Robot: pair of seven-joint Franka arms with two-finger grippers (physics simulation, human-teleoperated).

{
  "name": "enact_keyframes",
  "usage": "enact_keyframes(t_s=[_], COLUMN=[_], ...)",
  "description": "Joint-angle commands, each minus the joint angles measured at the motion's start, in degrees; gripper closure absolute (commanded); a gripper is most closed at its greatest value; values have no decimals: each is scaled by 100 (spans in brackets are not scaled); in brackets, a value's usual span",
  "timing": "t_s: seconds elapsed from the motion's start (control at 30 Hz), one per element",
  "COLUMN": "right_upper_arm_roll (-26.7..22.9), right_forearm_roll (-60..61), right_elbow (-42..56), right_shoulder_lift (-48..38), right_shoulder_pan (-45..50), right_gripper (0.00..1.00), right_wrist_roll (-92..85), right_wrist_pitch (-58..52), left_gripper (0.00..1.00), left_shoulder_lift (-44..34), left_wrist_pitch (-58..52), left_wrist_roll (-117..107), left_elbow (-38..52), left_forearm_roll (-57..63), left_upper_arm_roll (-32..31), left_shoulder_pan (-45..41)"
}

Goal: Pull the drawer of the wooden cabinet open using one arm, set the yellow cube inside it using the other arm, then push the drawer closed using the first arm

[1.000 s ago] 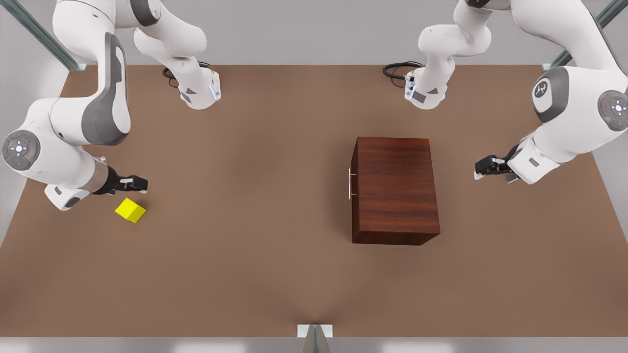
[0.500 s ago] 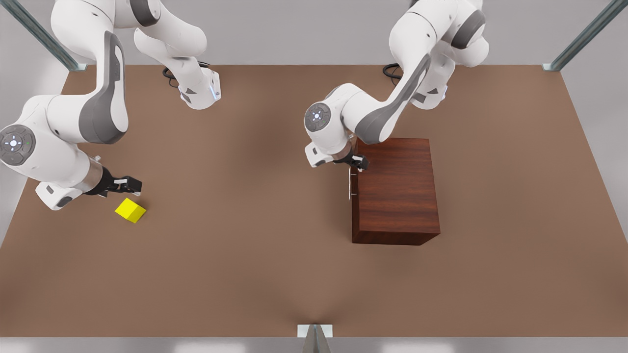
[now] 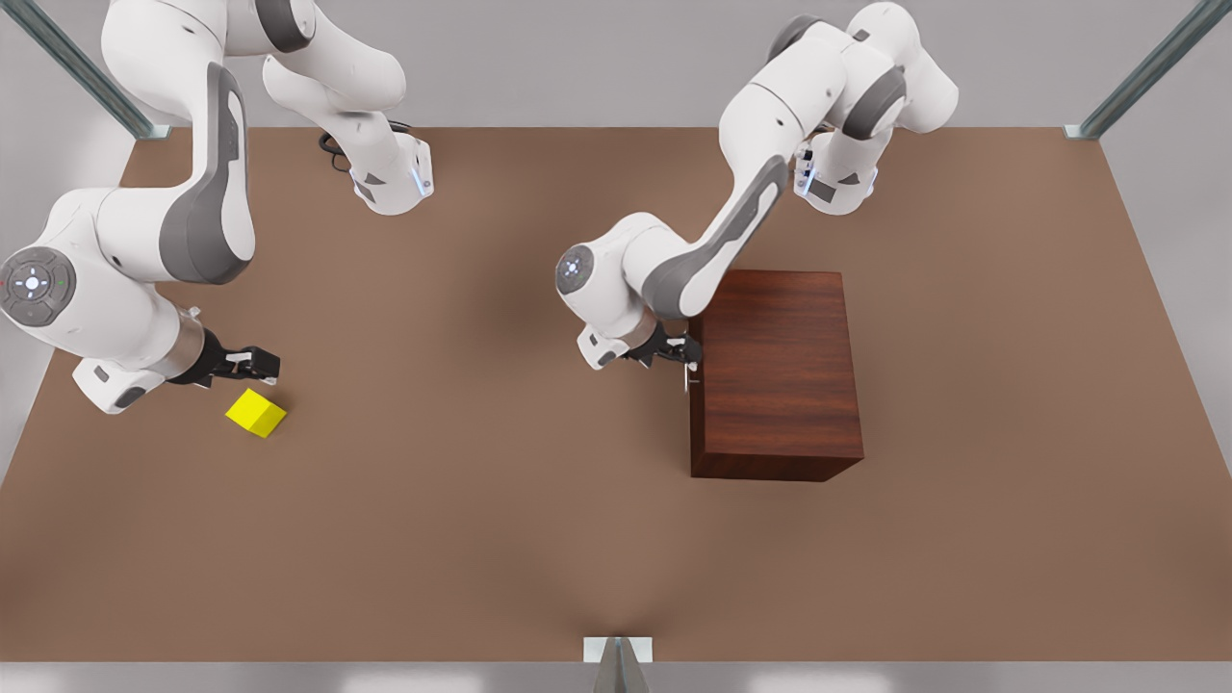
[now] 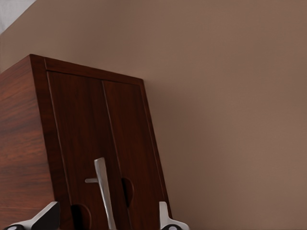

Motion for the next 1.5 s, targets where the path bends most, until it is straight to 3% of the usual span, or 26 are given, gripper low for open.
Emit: enact_keyframes(t_s=[0.0, 1.47], right_upper_arm_roll=[0, 9], right_forearm_roll=[-5, -5], right_elbow=[1, 1], right_shoulder_lift=[-6, 56], right_shoulder_pan=[0, 9], right_gripper=[0, 0], right_wrist_roll=[-20, -20], right_wrist_pitch=[0, 0], left_gripper=[0, 0], left_shoulder_lift=[37, 204], left_wrist_pitch=[126, 443], left_wrist_roll=[-1263, -1843], left_elbow=[-8, -333], left_forearm_roll=[120, 6], left_upper_arm_roll=[0, -17], left_shoulder_pan=[-38, -187])
